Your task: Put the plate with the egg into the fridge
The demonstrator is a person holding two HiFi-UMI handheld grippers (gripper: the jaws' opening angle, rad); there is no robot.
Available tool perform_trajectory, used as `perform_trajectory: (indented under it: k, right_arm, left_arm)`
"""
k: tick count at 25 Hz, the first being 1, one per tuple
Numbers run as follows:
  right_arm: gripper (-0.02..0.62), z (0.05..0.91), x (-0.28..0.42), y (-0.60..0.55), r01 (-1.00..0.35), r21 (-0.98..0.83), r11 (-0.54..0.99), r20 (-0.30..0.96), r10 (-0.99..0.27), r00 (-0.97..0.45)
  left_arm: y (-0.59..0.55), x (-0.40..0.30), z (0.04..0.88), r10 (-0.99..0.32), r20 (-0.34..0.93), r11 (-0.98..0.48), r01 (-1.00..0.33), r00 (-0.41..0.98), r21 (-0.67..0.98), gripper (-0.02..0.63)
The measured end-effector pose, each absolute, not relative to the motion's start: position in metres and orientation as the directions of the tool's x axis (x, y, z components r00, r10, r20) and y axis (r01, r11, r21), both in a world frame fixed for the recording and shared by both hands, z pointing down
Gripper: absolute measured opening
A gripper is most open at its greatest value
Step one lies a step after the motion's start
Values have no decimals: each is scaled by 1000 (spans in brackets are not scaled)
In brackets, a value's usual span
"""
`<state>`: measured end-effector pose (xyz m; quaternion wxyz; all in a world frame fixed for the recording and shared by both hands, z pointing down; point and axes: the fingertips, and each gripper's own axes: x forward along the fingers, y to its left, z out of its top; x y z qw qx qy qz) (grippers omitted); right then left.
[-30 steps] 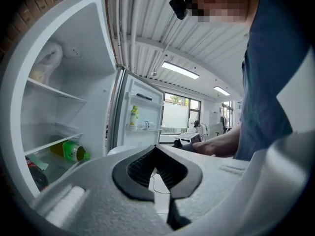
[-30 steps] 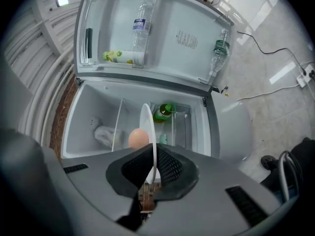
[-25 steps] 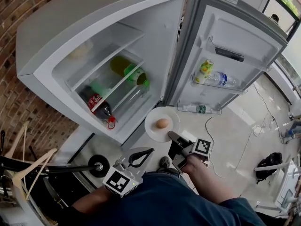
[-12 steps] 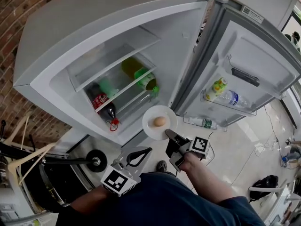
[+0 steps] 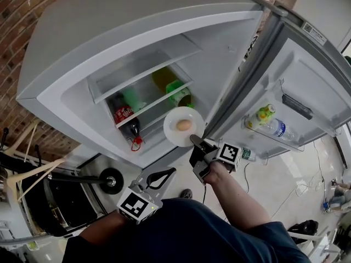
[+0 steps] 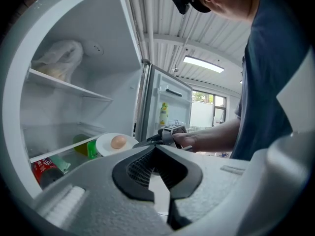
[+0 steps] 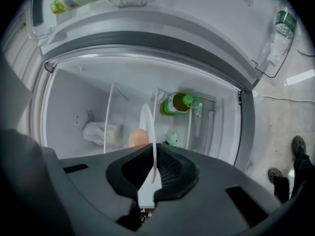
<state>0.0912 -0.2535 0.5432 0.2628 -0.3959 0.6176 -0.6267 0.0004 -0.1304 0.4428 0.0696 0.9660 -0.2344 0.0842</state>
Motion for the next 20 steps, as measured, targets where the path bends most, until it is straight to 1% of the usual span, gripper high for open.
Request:
perform_trajectory:
  k: [3, 6, 10, 13, 20]
  right_arm:
    - [21, 542, 91, -271, -177, -981, -78, 164, -820, -548]
    - [21, 538, 89, -288, -174, -982, -69, 154, -822, -547]
    - [21, 531, 85, -313, -189, -980, -62, 158, -822, -547]
    - [21, 528, 81, -334, -184, -981, -58, 151, -825, -545]
    - [22, 525, 71, -378, -167, -984, -66, 146, -835, -531]
  left_arm:
    - [-136, -1, 444, -454, 196, -873, -478, 869, 96, -2]
    - [-140, -2, 447, -455, 219, -877, -477, 863, 60, -2]
    - [-144, -3, 449, -457, 227, -875, -481, 860, 63, -2]
    - [-145, -3, 449, -464, 205, -865, -490, 862, 104, -2]
    - [-150, -5, 455, -464, 237, -863, -495, 854, 95, -2]
